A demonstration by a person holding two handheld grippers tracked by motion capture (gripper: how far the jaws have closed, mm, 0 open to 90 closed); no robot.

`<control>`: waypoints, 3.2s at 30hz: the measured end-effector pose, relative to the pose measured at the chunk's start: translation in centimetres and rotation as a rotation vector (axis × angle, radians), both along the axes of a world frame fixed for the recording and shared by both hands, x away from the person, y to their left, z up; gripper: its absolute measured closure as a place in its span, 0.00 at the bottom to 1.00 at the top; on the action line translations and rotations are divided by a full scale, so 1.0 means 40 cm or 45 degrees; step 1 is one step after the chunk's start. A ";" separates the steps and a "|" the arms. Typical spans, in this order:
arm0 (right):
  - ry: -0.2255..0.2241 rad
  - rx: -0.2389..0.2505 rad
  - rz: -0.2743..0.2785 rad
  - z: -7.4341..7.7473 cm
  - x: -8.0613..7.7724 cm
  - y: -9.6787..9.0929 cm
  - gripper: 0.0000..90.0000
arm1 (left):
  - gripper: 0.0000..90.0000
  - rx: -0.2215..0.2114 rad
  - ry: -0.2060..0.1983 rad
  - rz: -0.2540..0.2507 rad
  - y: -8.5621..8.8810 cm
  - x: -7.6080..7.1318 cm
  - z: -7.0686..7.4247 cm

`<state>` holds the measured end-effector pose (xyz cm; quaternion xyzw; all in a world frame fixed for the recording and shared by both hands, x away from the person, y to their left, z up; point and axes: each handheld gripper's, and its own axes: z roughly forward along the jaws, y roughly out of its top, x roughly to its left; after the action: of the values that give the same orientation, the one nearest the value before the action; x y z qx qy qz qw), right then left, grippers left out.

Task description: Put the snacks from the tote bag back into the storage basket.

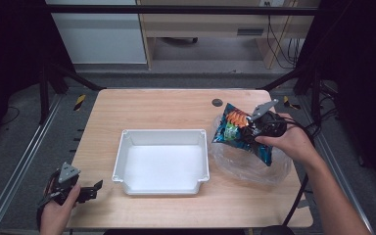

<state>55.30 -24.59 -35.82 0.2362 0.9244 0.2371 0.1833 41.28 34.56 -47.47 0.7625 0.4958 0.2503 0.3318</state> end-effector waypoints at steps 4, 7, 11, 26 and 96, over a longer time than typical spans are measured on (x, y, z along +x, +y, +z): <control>0.013 0.009 0.004 -0.013 0.002 0.008 0.42 | 0.03 0.000 0.000 -0.001 0.000 0.000 0.000; 0.027 0.009 0.013 -0.025 0.002 0.014 0.42 | 0.03 0.000 0.001 0.001 0.001 0.000 0.000; 0.035 0.008 0.016 -0.039 0.003 0.019 0.43 | 0.03 0.000 0.002 0.000 0.000 0.000 0.000; 0.005 0.009 0.029 -0.010 -0.003 0.021 0.43 | 0.03 0.000 0.001 0.001 0.001 0.000 0.000; -0.191 -0.017 0.288 0.156 -0.143 0.328 0.43 | 0.03 -0.020 -0.005 0.013 0.007 -0.002 0.001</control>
<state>49.59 -11.49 -29.58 0.1108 0.9303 0.2670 0.2257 41.22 34.86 -47.43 0.7567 0.5011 0.2495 0.3376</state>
